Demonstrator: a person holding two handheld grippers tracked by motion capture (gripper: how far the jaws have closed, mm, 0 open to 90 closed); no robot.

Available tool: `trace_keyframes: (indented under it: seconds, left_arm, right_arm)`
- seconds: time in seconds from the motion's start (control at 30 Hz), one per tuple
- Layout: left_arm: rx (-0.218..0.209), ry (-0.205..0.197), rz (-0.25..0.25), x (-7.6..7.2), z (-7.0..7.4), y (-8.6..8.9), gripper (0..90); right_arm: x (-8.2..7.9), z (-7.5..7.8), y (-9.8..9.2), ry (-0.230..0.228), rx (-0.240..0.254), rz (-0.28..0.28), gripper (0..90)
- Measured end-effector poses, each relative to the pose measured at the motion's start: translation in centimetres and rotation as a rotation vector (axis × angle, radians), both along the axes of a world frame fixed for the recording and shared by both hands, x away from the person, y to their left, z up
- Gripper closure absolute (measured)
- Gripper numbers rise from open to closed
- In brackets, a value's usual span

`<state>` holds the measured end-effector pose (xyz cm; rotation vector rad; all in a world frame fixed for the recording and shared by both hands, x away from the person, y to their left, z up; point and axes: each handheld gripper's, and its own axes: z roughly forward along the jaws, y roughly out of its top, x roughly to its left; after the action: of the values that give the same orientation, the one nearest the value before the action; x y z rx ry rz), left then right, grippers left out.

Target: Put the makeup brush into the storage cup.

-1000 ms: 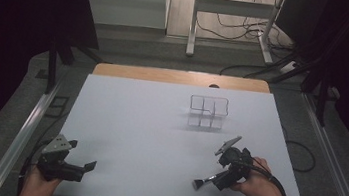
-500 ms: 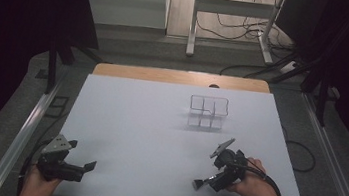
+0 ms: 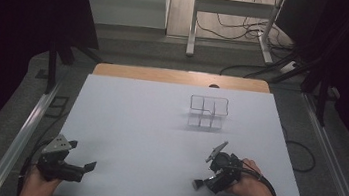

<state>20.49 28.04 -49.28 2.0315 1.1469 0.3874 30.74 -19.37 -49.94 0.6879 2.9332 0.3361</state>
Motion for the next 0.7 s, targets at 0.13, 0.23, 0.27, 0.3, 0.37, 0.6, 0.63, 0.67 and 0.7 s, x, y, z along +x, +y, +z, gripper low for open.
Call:
trace_keyframes:
  seconds: [0.13,0.23,0.27,0.3,0.37,0.6,0.63,0.67,0.7]
  left_arm:
    - [-0.001,0.001,-0.001,0.0,-0.01,0.0,0.0]
    - [0.0,0.002,-0.002,0.0,-0.02,-0.02,0.0]
    - [0.0,0.002,-0.002,0.0,-0.02,-0.02,0.0]
    - [0.001,0.003,-0.003,0.0,-0.02,-0.02,0.0]
    - [0.0,0.002,-0.002,0.0,-0.03,0.01,0.0]
    - [0.0,0.001,-0.002,0.0,-0.02,0.02,0.0]
    - [0.0,0.001,-0.001,0.01,-0.02,0.01,0.0]
    - [0.0,0.001,-0.001,0.0,-0.02,0.01,0.0]
    - [0.0,0.001,-0.001,0.0,-0.02,0.01,0.0]
  right_arm:
    - [0.08,0.09,0.12,0.026,0.007,0.03,33.2]
    - [0.01,0.41,0.21,0.04,0.005,0.034,56.0]
    - [0.03,0.47,0.21,0.047,0.005,0.039,61.2]
    - [-0.05,0.56,0.25,0.05,0.003,0.025,72.4]
    - [-0.04,0.6,0.24,0.06,0.003,0.012,78.7]
    - [0.12,0.63,-0.08,0.084,0.034,-0.037,78.9]
    - [0.14,0.64,-0.14,0.087,0.038,-0.043,78.9]
    - [0.14,0.66,-0.16,0.088,0.039,-0.048,78.9]
    - [0.12,0.67,-0.2,0.086,0.041,-0.054,78.9]
